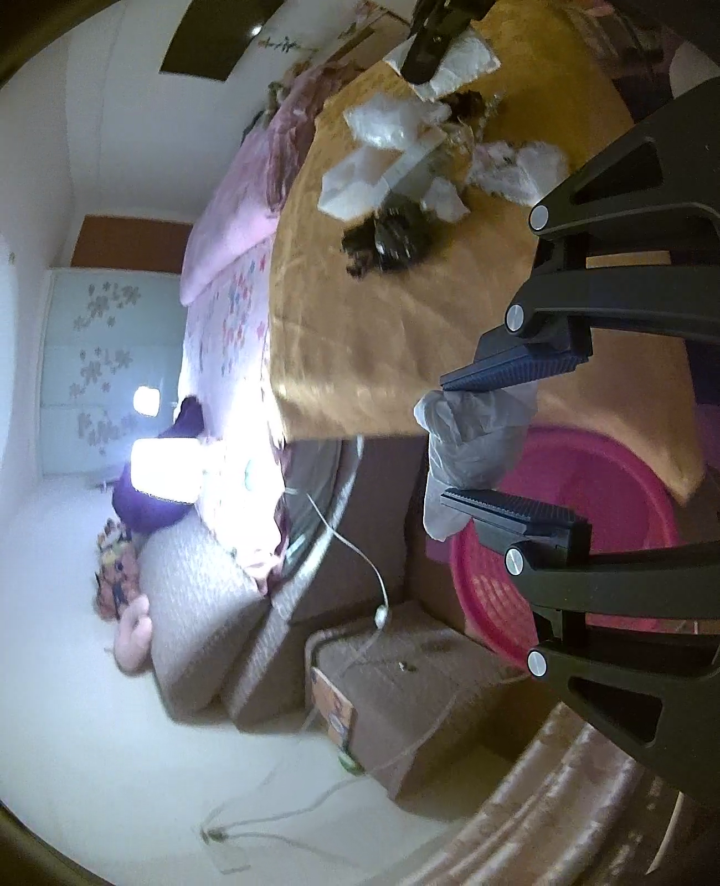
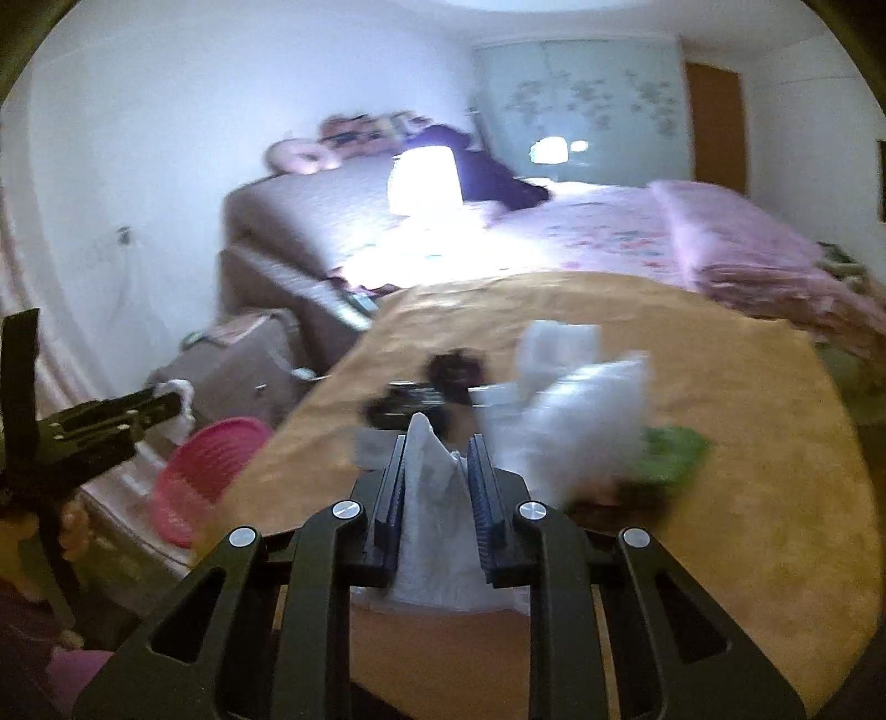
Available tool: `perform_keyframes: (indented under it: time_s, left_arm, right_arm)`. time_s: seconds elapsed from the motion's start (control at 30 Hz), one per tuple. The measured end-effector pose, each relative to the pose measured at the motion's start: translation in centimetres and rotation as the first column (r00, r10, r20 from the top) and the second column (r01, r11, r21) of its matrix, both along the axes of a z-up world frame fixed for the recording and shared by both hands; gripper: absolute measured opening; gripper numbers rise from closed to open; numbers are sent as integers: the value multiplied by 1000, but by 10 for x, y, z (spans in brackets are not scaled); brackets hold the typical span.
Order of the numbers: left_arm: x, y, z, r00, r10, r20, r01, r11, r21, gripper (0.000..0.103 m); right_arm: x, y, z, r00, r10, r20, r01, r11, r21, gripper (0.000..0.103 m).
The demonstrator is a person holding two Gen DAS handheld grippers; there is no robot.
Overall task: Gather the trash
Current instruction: 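Carry both items over the pink basket and open both tools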
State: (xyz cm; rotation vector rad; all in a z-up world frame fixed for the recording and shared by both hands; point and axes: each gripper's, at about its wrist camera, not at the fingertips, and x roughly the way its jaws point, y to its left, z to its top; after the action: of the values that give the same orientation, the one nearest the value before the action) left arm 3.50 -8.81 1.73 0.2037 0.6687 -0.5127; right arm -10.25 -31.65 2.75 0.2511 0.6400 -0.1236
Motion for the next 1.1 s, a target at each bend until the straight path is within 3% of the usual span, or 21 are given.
perform_keyframes:
  time_s: [0.23, 0.5, 1.1]
  left_arm:
    - [8, 46, -13, 994, 108, -33, -107, 994, 13, 34]
    - [18, 75, -31, 980, 192, -45, -191, 981, 33, 34]
    - [36, 86, -57, 963, 264, -58, -258, 962, 92, 35]
  right_arm:
    - [44, 59, -4, 984, 174, -31, -174, 985, 2, 21]
    - [100, 127, -23, 936, 341, -94, -337, 940, 49, 21]
    - [175, 167, -49, 883, 436, -173, -421, 899, 122, 22]
